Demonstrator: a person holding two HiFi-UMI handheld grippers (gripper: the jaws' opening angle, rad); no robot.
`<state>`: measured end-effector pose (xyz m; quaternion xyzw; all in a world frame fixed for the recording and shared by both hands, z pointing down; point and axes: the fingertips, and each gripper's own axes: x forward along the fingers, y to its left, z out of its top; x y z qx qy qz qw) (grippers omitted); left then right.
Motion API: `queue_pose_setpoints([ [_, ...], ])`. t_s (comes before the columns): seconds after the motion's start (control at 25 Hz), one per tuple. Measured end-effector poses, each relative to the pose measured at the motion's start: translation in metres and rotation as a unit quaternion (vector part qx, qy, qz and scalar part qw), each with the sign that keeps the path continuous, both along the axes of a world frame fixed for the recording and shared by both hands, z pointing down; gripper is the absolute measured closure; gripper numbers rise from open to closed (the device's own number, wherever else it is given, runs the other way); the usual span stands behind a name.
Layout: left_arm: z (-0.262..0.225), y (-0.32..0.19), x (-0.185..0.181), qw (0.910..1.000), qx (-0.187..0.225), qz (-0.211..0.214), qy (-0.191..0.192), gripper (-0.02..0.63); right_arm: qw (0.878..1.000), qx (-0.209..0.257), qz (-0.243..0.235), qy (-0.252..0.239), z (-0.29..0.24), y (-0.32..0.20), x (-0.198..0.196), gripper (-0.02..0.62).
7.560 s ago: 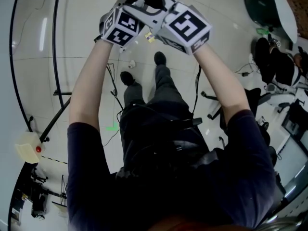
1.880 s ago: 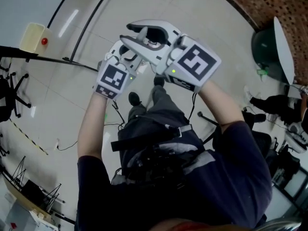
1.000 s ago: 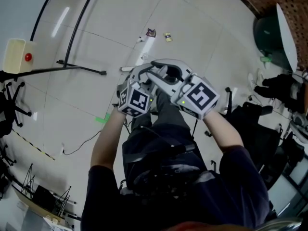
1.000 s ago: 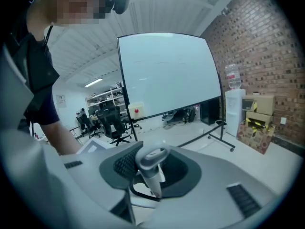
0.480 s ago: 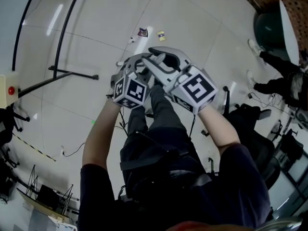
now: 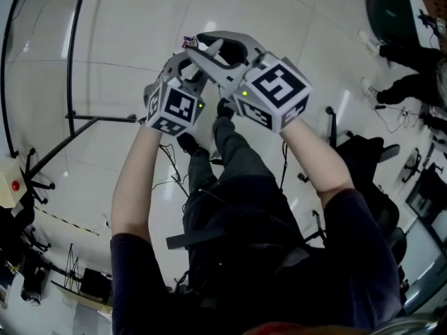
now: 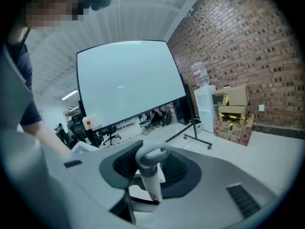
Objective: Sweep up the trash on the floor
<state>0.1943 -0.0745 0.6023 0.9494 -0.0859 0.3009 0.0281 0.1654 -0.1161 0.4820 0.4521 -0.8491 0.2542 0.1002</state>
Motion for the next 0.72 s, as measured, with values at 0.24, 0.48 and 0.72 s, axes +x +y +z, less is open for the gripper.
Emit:
queue_pose_setpoints([
  [0.24, -0.003, -0.024, 0.029, 0.9996, 0.020, 0.017, -0.011, 0.523, 1.000, 0.016, 0.014, -0.003, -0.005, -0.024, 0.031, 0.462],
  [0.48, -0.008, -0.045, 0.043, 0.9989, 0.038, 0.018, -0.018, 0.523, 0.999, 0.032, 0.015, 0.002, -0.012, -0.042, 0.043, 0.460],
  [0.72, -0.017, -0.055, 0.047, 0.9981, 0.056, 0.014, -0.021, 0.521, 0.999, 0.044, 0.020, 0.005, -0.023, -0.048, 0.046, 0.462],
])
